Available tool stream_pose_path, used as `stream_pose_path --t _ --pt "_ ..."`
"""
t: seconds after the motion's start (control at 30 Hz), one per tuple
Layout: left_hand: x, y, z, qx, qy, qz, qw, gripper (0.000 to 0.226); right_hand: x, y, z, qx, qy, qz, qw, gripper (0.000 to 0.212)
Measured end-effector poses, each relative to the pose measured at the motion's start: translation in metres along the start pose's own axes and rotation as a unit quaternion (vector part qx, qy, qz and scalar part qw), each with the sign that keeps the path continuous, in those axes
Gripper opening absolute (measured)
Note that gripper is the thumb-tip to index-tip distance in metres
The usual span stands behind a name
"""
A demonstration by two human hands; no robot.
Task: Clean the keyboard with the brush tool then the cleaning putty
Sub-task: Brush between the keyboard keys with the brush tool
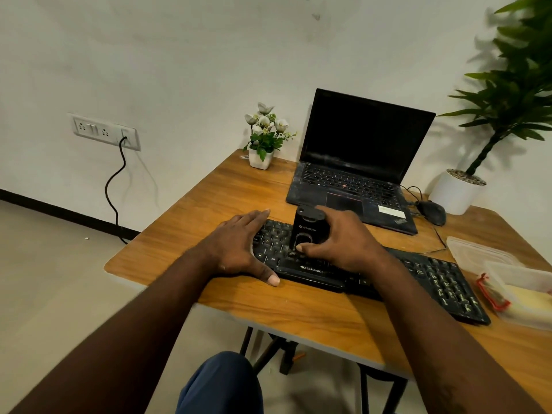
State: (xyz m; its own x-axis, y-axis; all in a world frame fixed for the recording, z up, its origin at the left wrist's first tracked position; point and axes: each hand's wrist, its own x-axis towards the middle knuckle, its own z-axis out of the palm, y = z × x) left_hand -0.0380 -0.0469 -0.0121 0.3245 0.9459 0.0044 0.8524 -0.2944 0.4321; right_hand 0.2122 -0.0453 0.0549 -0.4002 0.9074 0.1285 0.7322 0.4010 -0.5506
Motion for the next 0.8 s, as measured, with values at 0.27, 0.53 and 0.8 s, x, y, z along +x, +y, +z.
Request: stream_pose_path --t 0.27,0.53,0.8 --pt "0.002 -0.002 0.001 0.004 0.001 0.006 1.000 0.154 -0.001 -0.006 -0.027 -0.134 -0.017 0.008 0.991 0.057" --pt "0.002 -0.003 0.002 -0.004 0.009 0.005 1.000 0.157 0.002 -0.013 0.008 -0.108 -0.002 -0.059 0.992 0.048" --pt "0.002 -0.003 0.002 0.005 0.004 0.004 1.000 0.158 -0.007 0.004 -0.026 -0.067 0.001 -0.007 0.998 0.053"
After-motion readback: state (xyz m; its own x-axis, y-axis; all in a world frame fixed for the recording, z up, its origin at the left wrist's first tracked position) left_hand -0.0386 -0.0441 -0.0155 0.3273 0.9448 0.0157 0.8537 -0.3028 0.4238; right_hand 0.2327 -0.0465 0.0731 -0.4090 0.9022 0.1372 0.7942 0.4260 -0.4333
